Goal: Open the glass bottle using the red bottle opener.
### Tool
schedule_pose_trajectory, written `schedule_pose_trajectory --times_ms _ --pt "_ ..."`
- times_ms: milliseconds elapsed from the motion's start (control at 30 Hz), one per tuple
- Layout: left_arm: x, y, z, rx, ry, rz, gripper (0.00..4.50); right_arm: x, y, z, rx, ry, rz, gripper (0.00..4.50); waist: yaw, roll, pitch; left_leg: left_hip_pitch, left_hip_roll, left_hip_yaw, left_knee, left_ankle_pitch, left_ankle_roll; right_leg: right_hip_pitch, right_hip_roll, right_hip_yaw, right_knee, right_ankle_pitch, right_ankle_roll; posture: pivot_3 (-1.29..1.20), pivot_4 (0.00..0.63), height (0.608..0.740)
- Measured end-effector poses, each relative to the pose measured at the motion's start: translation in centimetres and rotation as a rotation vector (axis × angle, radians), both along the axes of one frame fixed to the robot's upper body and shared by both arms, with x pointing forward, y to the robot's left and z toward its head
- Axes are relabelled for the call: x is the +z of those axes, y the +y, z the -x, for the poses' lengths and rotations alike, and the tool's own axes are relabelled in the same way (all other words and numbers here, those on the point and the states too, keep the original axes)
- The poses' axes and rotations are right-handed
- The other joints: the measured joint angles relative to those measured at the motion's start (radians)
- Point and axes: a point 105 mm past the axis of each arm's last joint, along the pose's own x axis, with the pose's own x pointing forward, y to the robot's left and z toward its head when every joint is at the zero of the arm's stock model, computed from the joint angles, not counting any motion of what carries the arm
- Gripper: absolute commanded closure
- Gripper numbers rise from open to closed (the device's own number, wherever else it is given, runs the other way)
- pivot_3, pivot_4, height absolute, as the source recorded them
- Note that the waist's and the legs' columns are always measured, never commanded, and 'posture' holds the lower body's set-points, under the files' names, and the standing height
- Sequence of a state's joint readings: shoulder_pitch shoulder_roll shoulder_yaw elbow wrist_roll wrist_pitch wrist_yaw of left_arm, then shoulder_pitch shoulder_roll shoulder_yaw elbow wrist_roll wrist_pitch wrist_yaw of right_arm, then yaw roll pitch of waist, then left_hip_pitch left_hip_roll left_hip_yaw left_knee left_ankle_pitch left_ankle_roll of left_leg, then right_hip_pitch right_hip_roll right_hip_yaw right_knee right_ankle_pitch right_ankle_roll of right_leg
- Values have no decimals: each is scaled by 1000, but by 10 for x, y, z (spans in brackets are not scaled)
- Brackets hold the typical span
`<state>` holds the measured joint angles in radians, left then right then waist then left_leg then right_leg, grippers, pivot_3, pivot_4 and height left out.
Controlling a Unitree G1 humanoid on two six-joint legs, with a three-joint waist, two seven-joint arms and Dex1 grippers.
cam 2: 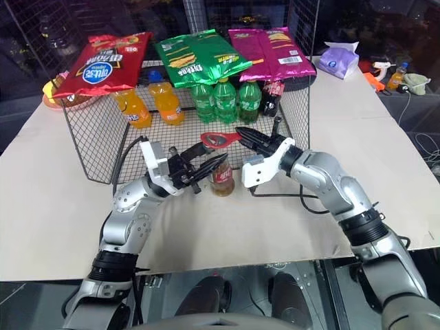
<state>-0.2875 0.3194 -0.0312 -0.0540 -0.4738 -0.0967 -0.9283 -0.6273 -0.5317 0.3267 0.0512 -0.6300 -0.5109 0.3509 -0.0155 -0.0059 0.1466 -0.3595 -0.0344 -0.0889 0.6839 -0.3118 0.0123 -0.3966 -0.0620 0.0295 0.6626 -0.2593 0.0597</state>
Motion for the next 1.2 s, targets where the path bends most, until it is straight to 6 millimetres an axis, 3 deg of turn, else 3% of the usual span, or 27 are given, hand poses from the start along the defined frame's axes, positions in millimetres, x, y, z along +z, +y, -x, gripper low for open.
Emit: schedule_pose_trajectory --times_ms 167,300,633,867,1000,1133,1200 --pt "1 0 -1 9 -1 11 2873 10 0 -4 17 -62 17 4500 2 0 1 -1 0 0 0 0 0 -1 0 0 0 0 0 0 150 740" --pt "1 -3 -2 7 -3 8 2873 40 1 -2 39 -179 -18 4500 0 0 1 -1 0 0 0 0 0 -1 0 0 0 0 0 0 150 740" --pt "1 -3 -1 7 -4 8 2873 48 -1 -2 38 -209 -79 4500 0 0 1 -1 0 0 -1 0 0 -1 0 0 -1 0 0 0 150 740" --pt "1 -2 -1 10 -10 11 2873 55 -21 -13 -53 -135 -253 4500 0 0 1 -1 1 0 -1 0 0 -1 0 0 -1 0 0 0 150 740" --pt "1 -2 -1 14 -9 13 2873 43 -27 -18 -81 -18 -343 4500 -1 0 1 -1 1 0 -1 0 0 -1 0 0 -1 0 0 0 150 740" --pt "1 -2 -1 14 -9 14 2873 7 -28 -24 -110 281 -462 4500 -1 0 1 -1 1 -1 -1 0 0 0 0 0 -1 0 0 0 150 740" --pt "1 -1 -2 16 -8 13 1957 -15 -28 -24 -129 440 -514 4500 -1 1 1 -1 1 0 -1 0 0 -1 0 0 -1 0 0 0 150 740"
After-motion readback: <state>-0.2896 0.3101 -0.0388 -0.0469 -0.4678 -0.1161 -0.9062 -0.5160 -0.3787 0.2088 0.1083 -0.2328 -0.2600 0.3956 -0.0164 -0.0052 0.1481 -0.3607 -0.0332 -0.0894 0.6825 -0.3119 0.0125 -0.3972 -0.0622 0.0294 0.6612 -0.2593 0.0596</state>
